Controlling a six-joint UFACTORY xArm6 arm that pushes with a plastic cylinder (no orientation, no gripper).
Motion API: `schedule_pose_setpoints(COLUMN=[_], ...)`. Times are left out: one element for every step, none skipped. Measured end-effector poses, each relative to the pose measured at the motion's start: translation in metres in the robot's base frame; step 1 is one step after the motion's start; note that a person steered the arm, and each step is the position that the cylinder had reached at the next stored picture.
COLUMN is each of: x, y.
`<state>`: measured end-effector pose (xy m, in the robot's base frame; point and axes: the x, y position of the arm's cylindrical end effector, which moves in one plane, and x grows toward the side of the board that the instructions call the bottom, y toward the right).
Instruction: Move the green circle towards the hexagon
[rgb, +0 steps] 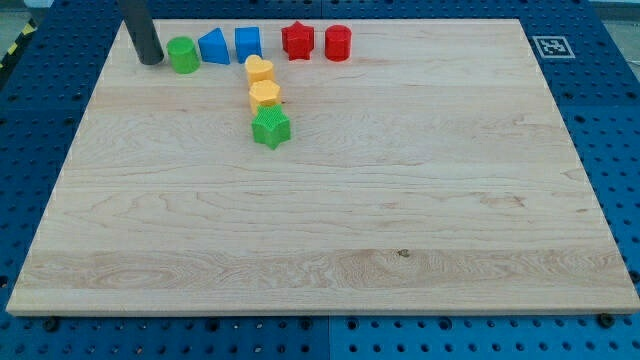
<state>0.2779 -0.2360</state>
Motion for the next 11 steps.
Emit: schedule_pose_setpoints(x=[-0.003, -0.039, -0.074, -0.075, -0.057, -0.049, -0.044, -0.028, -0.004, 0.016, 0.032], y=[-0.020, -0.029, -0.007, 0.027, 0.034, 0.029, 0.029, 0.030, 0.030, 0.033, 0.043])
